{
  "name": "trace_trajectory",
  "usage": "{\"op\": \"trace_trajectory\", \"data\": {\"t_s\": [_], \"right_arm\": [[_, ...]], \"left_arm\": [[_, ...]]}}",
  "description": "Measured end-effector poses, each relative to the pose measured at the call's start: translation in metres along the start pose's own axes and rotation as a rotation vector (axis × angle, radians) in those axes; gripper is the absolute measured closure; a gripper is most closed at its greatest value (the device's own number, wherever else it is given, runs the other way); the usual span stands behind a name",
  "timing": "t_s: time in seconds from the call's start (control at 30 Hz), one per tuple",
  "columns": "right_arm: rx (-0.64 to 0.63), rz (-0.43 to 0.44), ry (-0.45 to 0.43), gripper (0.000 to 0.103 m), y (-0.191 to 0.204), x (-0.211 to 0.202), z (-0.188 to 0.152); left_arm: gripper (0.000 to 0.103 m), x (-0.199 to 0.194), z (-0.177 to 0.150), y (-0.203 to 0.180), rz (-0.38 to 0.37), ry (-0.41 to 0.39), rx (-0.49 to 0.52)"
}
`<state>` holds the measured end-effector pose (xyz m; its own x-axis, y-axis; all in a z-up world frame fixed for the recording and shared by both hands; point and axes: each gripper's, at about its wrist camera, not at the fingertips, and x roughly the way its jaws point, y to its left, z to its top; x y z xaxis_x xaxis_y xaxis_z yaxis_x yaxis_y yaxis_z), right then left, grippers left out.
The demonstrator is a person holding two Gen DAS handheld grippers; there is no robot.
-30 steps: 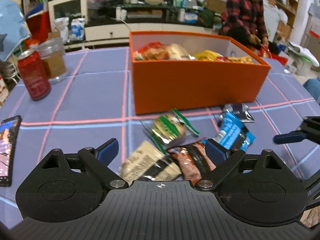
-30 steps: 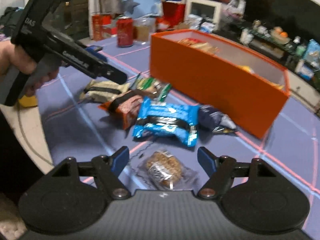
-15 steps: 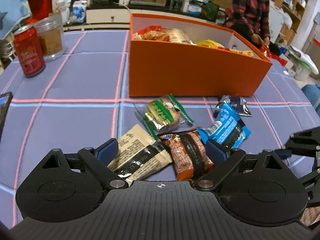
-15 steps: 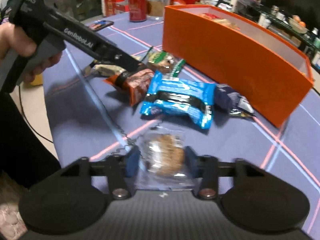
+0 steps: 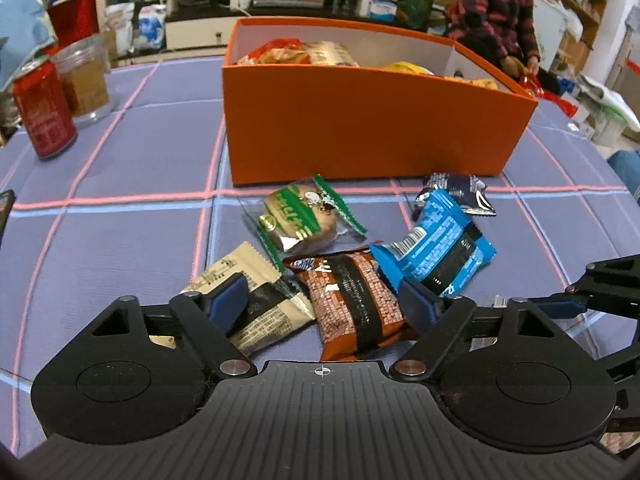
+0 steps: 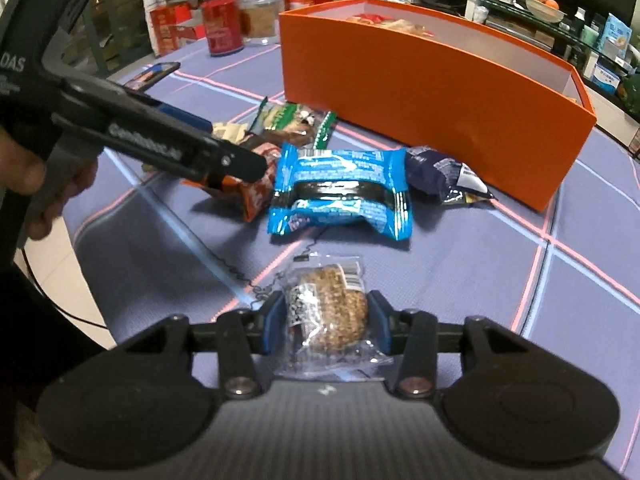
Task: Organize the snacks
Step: 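Grasp the brown wafer pack with the left tool while the right tool grasps the clear oat cookie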
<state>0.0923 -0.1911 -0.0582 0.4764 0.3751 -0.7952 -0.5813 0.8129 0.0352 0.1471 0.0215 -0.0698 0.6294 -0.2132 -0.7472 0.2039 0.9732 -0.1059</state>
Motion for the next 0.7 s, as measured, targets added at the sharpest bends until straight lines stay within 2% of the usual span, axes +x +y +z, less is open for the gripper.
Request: {"op": "trace_trajectory", "data": {"t_s": [0.07, 0.13, 0.33, 0.4, 0.43, 0.47, 0.53, 0.7], "right_arm": [[0.005, -0.003, 0.001, 0.056, 0.0, 0.0, 0.0], [0.008, -0.007, 0.001, 0.056, 0.002, 0.001, 0.0], [0.013, -0.011, 0.002, 0.054, 0.003, 0.001, 0.001], [0.016, -0.013, 0.002, 0.054, 0.003, 0.002, 0.001], [0.017, -0.013, 0.002, 0.054, 0.003, 0.002, 0.001], [0.017, -0.014, 0.002, 0.054, 0.003, 0.002, 0.002], [0.018, -0.016, 0.002, 0.055, 0.002, 0.002, 0.001], [0.023, -0.018, 0.001, 0.054, 0.002, 0.002, 0.002]], "left_arm": [[0.084, 0.001, 0.001, -0.001, -0.025, 0.006, -0.014], [0.09, -0.001, 0.001, -0.002, -0.054, 0.008, -0.032], [0.086, 0.01, -0.004, -0.008, -0.02, 0.035, 0.01], [0.09, 0.013, -0.004, -0.01, 0.0, 0.036, 0.026], [0.099, 0.015, -0.003, -0.012, 0.019, 0.039, 0.039], [0.103, 0.016, -0.004, -0.014, 0.039, 0.041, 0.051], [0.103, 0.016, -0.006, -0.017, 0.076, 0.036, 0.078], [0.103, 0.018, -0.006, -0.017, 0.083, 0.035, 0.097]]}}
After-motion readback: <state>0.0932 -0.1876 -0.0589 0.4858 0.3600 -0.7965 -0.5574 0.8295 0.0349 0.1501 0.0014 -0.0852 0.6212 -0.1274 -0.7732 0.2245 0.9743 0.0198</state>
